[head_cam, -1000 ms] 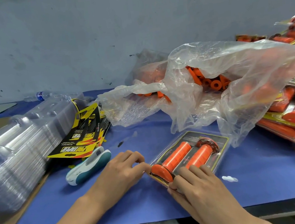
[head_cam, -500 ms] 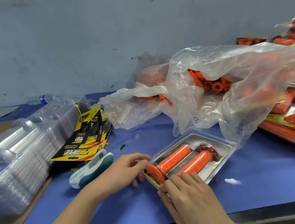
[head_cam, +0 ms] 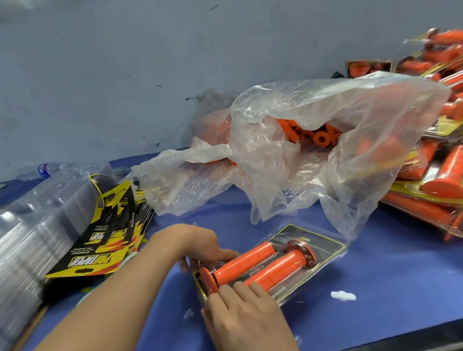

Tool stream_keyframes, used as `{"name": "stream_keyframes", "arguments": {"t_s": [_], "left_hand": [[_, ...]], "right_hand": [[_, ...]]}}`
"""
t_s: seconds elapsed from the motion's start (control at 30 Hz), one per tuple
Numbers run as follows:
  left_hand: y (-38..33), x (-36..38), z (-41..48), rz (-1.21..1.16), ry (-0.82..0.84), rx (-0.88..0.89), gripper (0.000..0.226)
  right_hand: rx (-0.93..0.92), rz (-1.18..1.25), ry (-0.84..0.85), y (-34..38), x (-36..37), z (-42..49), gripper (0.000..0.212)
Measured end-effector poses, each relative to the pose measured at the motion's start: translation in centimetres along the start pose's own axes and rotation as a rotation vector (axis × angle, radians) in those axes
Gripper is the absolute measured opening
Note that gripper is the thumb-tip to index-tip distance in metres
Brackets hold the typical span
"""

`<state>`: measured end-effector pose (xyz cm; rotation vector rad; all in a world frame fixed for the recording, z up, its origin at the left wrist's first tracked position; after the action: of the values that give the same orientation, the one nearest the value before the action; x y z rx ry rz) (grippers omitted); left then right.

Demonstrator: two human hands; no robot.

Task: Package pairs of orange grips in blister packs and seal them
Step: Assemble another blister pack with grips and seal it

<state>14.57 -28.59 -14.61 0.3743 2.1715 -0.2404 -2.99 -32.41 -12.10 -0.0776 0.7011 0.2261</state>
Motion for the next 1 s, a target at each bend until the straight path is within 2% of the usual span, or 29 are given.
{"name": "stream_keyframes", "arguments": {"t_s": [0.07, 0.13, 0.23, 0.3, 0.33, 0.4, 0.47, 0.5, 0.53, 0.63, 0.73, 0.8, 0.83, 0.93, 1.0], "left_hand": [[-0.9, -0.5, 0.2, 0.046, -0.096, 0.014, 0.069], [-1.4, -2.1, -0.6, 0.01, -0.296, 0.091, 0.059], [-0.4, -3.9, -4.4, -0.294, -0.696, 0.197, 0.03], [2.0, -3.0, -7.0, -0.464, -0.87, 0.127, 0.018], [3.2, -1.8, -7.8, -0.535, -0.861, 0.05, 0.017], [4.9, 1.7, -8.1, -0.837, -0.655, -0.085, 0.024], [4.3, 5.3, -8.0, -1.154, -0.39, -0.096, 0.028], [3.8, 6.2, -8.1, -1.206, -0.318, -0.068, 0.029], [3.4, 6.6, -8.2, -1.218, -0.302, -0.036, 0.031], [3.6, 6.5, -8.4, -1.224, -0.4, -0.016, 0.034], [4.0, 6.2, -8.6, -1.188, -0.426, -0.016, 0.032], [4.2, 6.6, -8.6, -1.22, -0.364, 0.011, 0.03], [4.3, 6.8, -8.6, -1.233, -0.312, 0.021, 0.03], [4.9, 7.4, -8.6, -1.297, -0.169, 0.053, 0.032], [6.0, 7.4, -8.5, -1.313, -0.174, 0.058, 0.029]], "right_hand": [[0.058, -0.018, 0.047, -0.2, 0.3, 0.5, 0.025], [0.111, -0.03, 0.102, -0.4, 0.7, 0.9, 0.028], [0.171, -0.039, 0.155, -0.3, 1.2, 1.2, 0.029], [0.188, -0.041, 0.17, -0.1, 1.5, 1.3, 0.029], [0.193, -0.045, 0.175, 0.0, 1.6, 1.4, 0.028], [0.196, -0.041, 0.187, 0.2, 1.7, 1.6, 0.028], [0.191, -0.026, 0.2, 0.5, 1.7, 1.7, 0.028], [0.189, -0.006, 0.205, 0.7, 1.7, 1.8, 0.028], [0.183, 0.009, 0.212, 0.9, 1.8, 2.0, 0.028], [0.143, 0.033, 0.24, 1.6, 2.2, 2.0, 0.023], [0.052, 0.007, 0.202, 2.1, 2.3, 1.7, 0.003], [0.024, -0.007, 0.187, 2.1, 2.0, 1.4, 0.017], [0.018, -0.027, 0.17, 1.8, 1.8, 1.3, 0.017], [-0.056, -0.022, 0.128, 1.5, 1.0, 0.6, 0.004], [-0.118, 0.034, 0.109, 1.4, 0.5, -0.1, 0.005]]}}
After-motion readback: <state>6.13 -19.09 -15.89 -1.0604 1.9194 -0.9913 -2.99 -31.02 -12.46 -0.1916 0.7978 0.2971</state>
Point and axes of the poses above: each hand's wrist, its own z-axis towards the middle knuckle, its own x-axis out of the palm, y = z × x, the point moved 7 cm from there along z, towards the middle knuckle, and after that the axes turned 1 degree about x, right-handed, at the moved point
